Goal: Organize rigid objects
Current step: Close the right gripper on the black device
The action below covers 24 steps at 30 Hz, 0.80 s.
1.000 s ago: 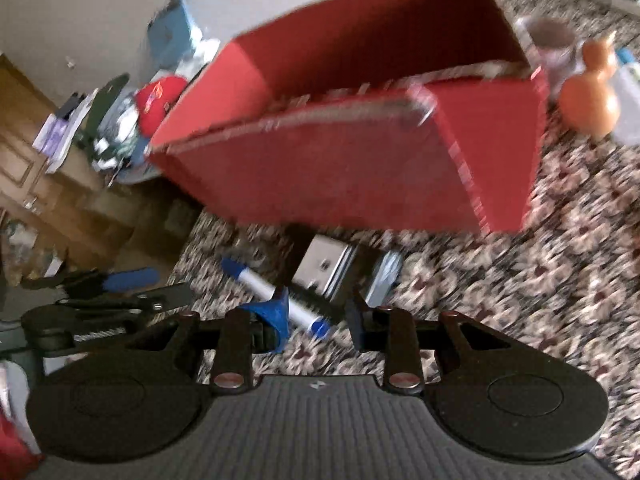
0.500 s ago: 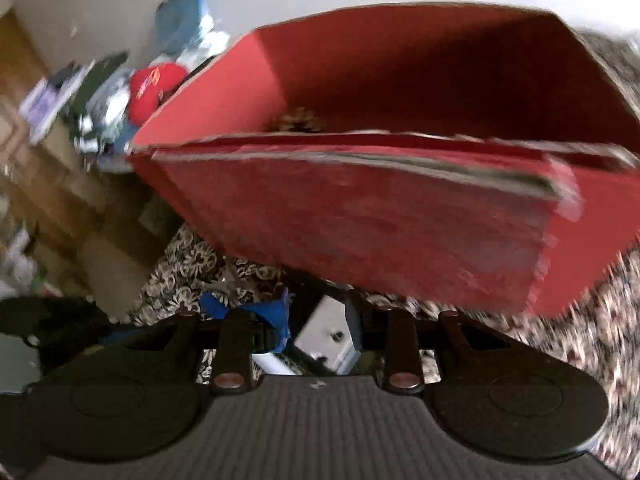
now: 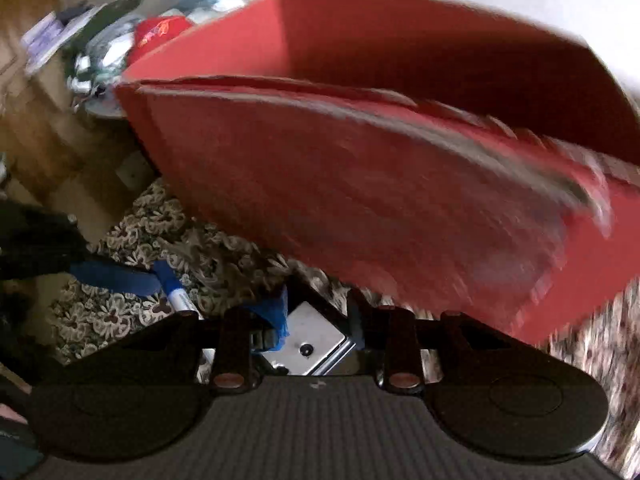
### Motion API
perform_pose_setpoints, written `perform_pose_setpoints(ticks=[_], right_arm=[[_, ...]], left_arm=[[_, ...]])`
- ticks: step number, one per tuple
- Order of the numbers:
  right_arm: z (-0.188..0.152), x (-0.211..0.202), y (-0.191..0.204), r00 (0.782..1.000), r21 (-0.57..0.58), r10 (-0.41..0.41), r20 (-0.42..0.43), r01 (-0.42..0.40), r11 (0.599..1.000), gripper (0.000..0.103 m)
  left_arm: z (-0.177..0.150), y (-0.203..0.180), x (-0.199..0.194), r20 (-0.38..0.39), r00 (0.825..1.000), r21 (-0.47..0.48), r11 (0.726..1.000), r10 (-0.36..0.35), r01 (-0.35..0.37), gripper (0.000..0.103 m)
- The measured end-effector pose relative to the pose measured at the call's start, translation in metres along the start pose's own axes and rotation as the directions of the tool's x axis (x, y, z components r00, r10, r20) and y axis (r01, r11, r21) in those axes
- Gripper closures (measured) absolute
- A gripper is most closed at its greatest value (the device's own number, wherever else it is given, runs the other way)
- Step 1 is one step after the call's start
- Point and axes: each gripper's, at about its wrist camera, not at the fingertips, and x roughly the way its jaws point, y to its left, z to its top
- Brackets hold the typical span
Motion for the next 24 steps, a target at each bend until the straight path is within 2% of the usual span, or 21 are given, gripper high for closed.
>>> perform_pose_setpoints(ticks=[2,6,9,14,17,20,24], right_arm=[[-0.004,-0.005,-0.021,0.999,0.126,0.034,-0.031,-0.03,0.992,0.088],[-0.019,-0.018,-0.051,0.996,0.257,0.081,-0.04,-0.068,0.964,0.088],[-0.029,-0.026,-0.067,0.994,0.339,0.107,-0.031,-0.09,0.936,0.088],[-0.04,-0.038,-0.091,0.996,0.431,0.091,-0.009,-0.078,0.899,0.088],[-0.047,-0.045,-0.103,0.995,0.455,0.104,-0.009,-0.089,0.886,0.088],[-0.056,-0.052,-0.114,0.989,0.49,0.147,-0.008,-0.124,0.863,0.088],[-0.065,-0.061,-0.12,0.987,0.488,0.161,-0.003,-0.139,0.862,0.087]], left_arm=[[0.004,-0.007,0.004,-0.001,0.999,0.021,0.999,-0.032,0.032,0.043],[0.012,-0.022,0.014,-0.021,0.992,0.044,0.991,-0.127,0.128,0.044],[0.015,-0.032,0.027,-0.062,0.975,0.031,0.976,-0.215,0.218,0.044],[0.016,-0.053,0.041,-0.105,0.951,0.04,0.954,-0.292,0.298,0.043],[0.016,-0.063,0.055,-0.152,0.944,0.032,0.953,-0.294,0.302,0.044],[0.017,-0.07,0.056,-0.138,0.95,0.03,0.957,-0.281,0.288,0.043],[0.018,-0.076,0.057,-0.125,0.955,0.012,0.962,-0.269,0.272,0.042]])
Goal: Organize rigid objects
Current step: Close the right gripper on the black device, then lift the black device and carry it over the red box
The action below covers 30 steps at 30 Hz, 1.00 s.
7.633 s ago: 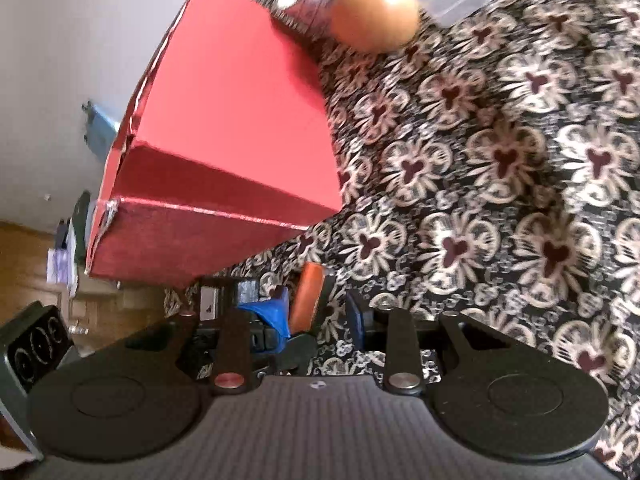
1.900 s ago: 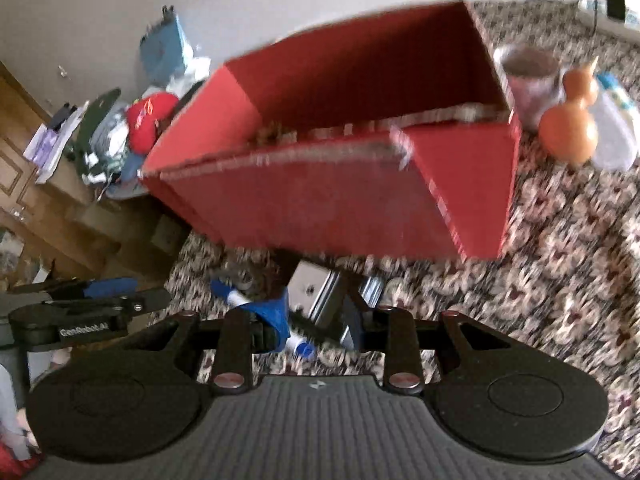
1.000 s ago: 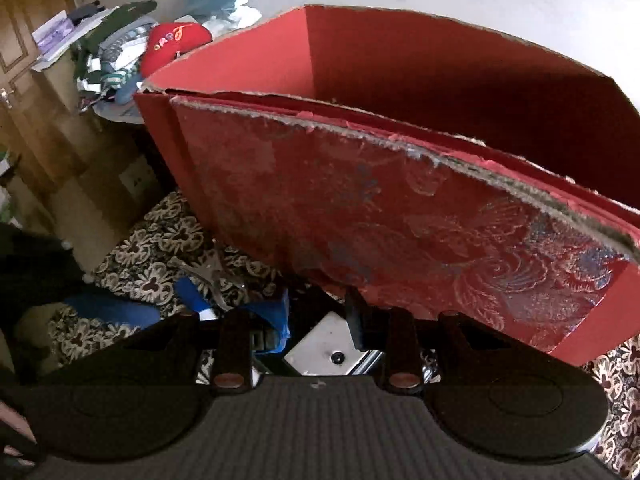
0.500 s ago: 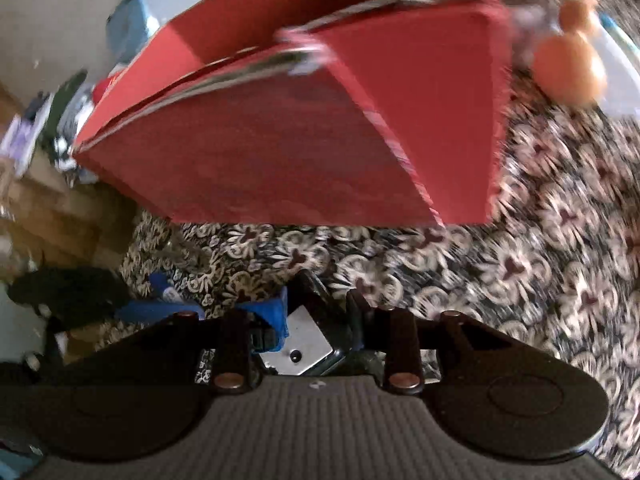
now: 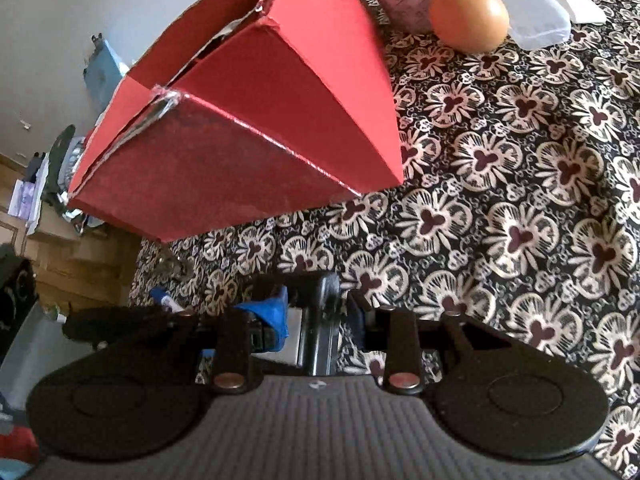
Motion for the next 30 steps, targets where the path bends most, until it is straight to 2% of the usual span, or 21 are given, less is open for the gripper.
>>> perform_pose_setpoints(ticks=[5,8,12,14,16,19,21,22,23,28,30], right_arm=[[-0.009,-0.006,-0.001,1.0,-0.026,0.011,-0.014,-0.011,1.0,0.085],[-0.012,-0.005,-0.01,0.999,0.015,0.031,-0.009,-0.03,0.999,0.085],[-0.013,-0.007,-0.012,0.999,0.018,0.037,-0.011,-0.037,0.999,0.085],[-0.015,-0.01,-0.014,0.999,0.017,0.043,-0.012,-0.043,0.999,0.085],[-0.019,-0.013,-0.017,0.999,0.013,0.05,-0.006,-0.05,0.999,0.085],[-0.017,-0.012,-0.015,0.998,0.04,0.057,0.014,-0.057,0.998,0.085],[-0.021,-0.016,-0.018,0.998,0.043,0.058,0.031,-0.059,0.997,0.084],[-0.023,-0.017,-0.019,0.997,0.044,0.059,0.039,-0.061,0.997,0.084],[-0.025,-0.018,-0.019,0.997,0.046,0.062,0.044,-0.064,0.997,0.084],[-0.029,-0.019,-0.017,0.989,0.073,0.137,0.06,-0.141,0.987,0.087],[-0.031,-0.021,-0.015,0.988,0.07,0.132,0.073,-0.138,0.988,0.087]], left_arm=[[0.009,-0.009,0.011,0.006,0.999,0.01,0.999,0.039,-0.039,0.037],[0.011,-0.014,0.016,0.007,0.998,0.013,0.998,0.061,-0.061,0.034],[0.013,-0.022,0.022,0.005,0.996,0.024,0.996,0.086,-0.086,0.034],[0.015,-0.026,0.025,0.007,0.995,0.036,0.995,0.097,-0.097,0.031],[0.016,-0.032,0.03,0.014,0.993,0.058,0.991,0.12,-0.12,0.027],[0.016,-0.041,0.035,0.026,0.986,0.074,0.983,0.165,-0.166,0.026],[0.016,-0.042,0.036,0.033,0.982,0.073,0.98,0.184,-0.186,0.03],[0.015,-0.042,0.036,0.038,0.98,0.072,0.978,0.196,-0.198,0.039],[0.016,-0.04,0.034,0.043,0.978,0.064,0.976,0.205,-0.207,0.041],[0.016,-0.031,0.032,0.055,0.979,0.009,0.98,0.198,-0.199,0.042],[0.017,-0.028,0.029,0.061,0.98,-0.009,0.982,0.189,-0.189,0.042]])
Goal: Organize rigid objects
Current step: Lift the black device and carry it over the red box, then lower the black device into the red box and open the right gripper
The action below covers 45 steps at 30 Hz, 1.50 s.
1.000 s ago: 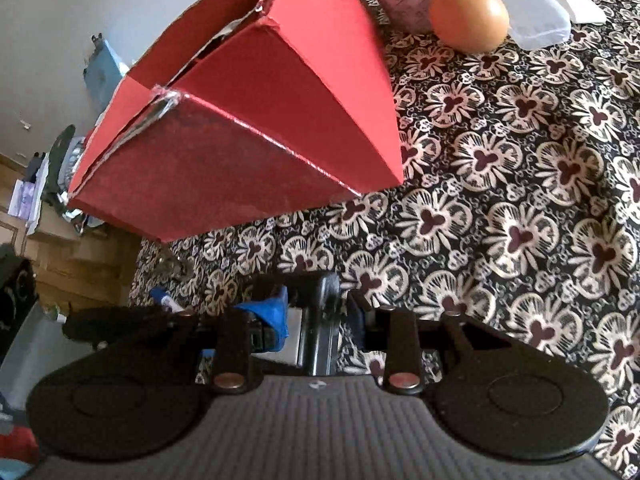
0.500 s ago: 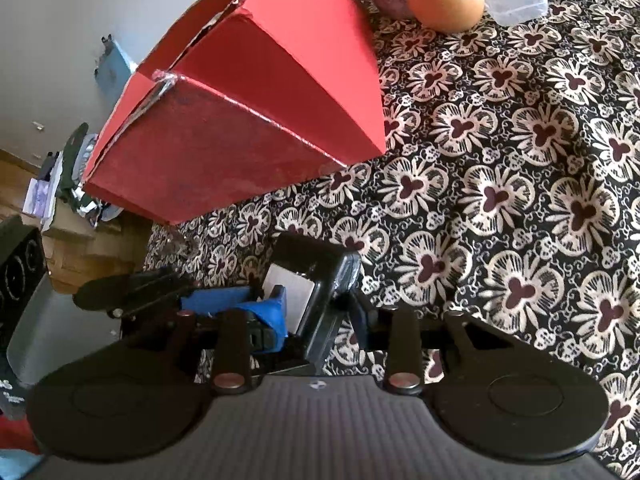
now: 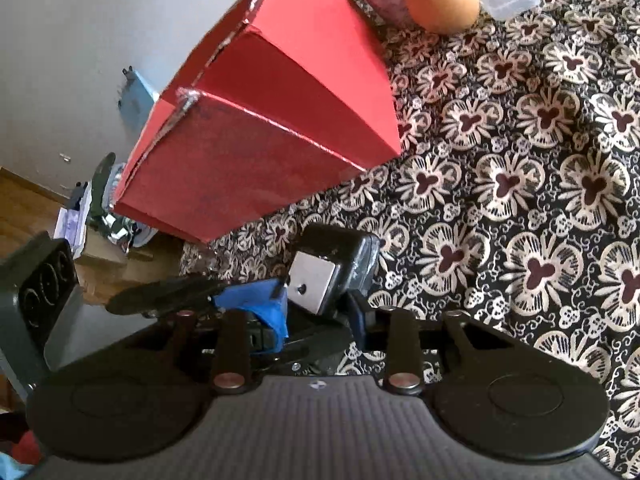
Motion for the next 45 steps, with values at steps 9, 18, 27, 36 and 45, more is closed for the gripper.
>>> perform_pose_setpoints(ticks=[9,18,27,36,45], right_arm=[[0.005,-0.004,-0.008,0.999,0.069,-0.033,0.033,0.031,0.997,0.087],[0.004,-0.002,-0.027,0.999,0.219,0.027,0.017,-0.03,0.975,0.084],[0.008,-0.031,0.015,0.995,0.104,0.04,0.092,-0.049,0.993,0.092],[0.047,-0.074,0.089,0.965,-0.119,0.091,0.246,-0.064,0.991,0.093],[0.139,-0.004,0.129,0.983,-0.218,0.058,0.172,-0.019,0.976,0.094]], left_arm=[[-0.001,0.006,-0.006,0.002,0.998,-0.028,0.998,-0.062,0.062,0.042],[0.002,0.024,-0.015,0.008,0.987,-0.089,0.983,-0.162,0.162,0.042],[0.02,0.022,-0.056,0.094,0.973,-0.02,0.977,-0.211,0.214,0.042],[0.068,0.03,-0.133,0.306,0.921,0.097,0.971,-0.239,0.219,0.043],[0.129,0.101,-0.131,0.327,0.941,0.039,0.996,-0.083,0.074,0.046]])
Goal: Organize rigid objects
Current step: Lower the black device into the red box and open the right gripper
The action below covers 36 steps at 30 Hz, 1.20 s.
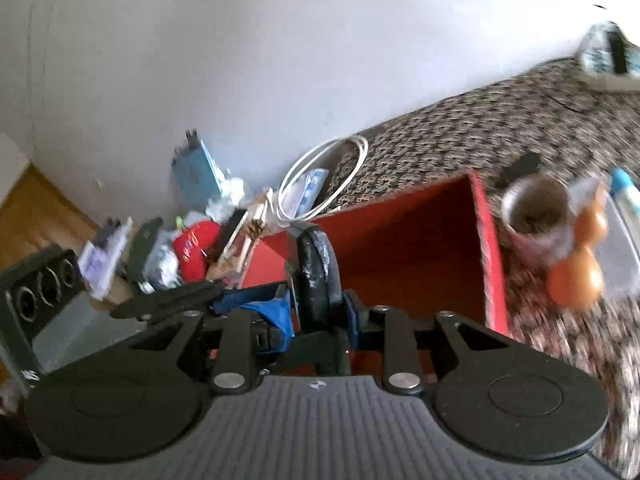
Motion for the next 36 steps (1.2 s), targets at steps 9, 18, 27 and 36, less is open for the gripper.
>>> perform_pose_setpoints(ticks=[9,18,27,36], right_arm=[[0.024,0.121,-0.008,0.973,0.053,-0.016,-0.23,0.029,0.998,0.096],[0.022,0.175,-0.005,0.936,0.047,-0.058,-0.347,0.079,0.996,0.097],[0.023,0.172,-0.016,0.96,0.056,-0.097,-0.264,0.115,0.992,0.097],[0.023,0.156,-0.013,0.974,0.067,-0.119,-0.195,0.134,0.989,0.096]], left_arm=[[-0.005,0.065,0.057,-0.159,0.98,-0.039,0.991,0.118,-0.126,0.067],[-0.017,0.098,0.079,-0.278,0.937,-0.073,0.968,0.209,-0.238,0.068],[-0.021,0.104,0.077,-0.294,0.914,-0.101,0.942,0.28,-0.321,0.056],[-0.022,0.103,0.078,-0.278,0.9,-0.097,0.922,0.336,-0.374,0.052]])
